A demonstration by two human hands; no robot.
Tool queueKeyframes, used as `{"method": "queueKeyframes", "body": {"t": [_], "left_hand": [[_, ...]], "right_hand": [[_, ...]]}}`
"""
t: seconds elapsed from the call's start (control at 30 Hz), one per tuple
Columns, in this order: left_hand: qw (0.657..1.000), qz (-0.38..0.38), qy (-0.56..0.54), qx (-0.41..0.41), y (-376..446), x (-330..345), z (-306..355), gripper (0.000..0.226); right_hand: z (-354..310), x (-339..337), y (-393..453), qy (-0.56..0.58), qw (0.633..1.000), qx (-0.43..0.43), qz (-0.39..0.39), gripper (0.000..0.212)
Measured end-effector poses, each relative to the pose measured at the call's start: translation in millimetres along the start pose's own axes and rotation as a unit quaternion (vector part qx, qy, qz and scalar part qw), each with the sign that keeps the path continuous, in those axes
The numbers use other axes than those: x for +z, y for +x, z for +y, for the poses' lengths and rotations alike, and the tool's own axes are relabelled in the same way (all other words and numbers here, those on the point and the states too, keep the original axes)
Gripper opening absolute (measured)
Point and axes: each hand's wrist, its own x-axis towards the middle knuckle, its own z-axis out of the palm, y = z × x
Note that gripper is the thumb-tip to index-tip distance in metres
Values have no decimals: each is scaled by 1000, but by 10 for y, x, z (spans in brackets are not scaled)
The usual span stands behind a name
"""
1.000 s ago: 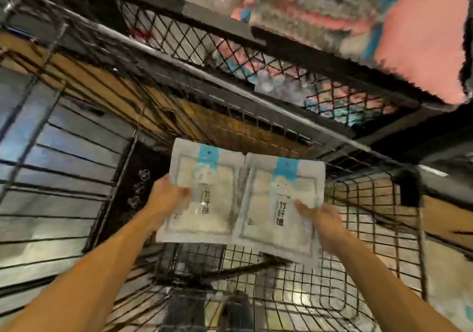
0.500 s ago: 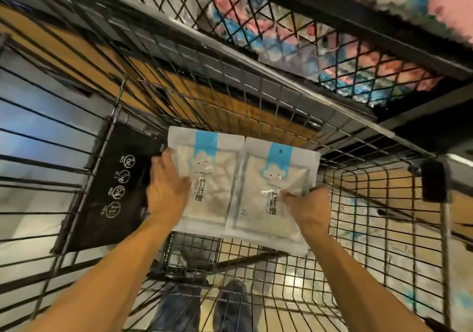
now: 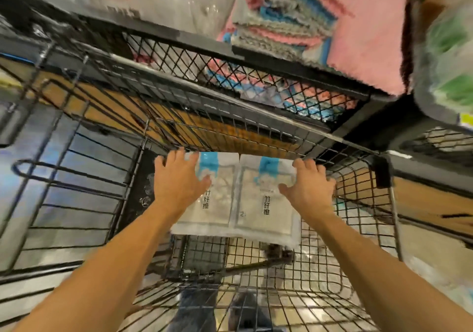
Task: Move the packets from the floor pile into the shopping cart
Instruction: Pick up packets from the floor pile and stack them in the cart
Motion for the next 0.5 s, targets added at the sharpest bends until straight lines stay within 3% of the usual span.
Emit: {"method": "queueKeyframes", "body": {"t": [0.23, 0.5], "left_hand": [[1000, 8, 18, 22, -211, -1441, 26, 83], [995, 88, -2, 57, -492, -3168, 133, 77]], "right_hand": [[2, -1238, -514, -35, 998, -54, 10, 71], [78, -2701, -1310, 23, 992, -64, 110, 66]]}}
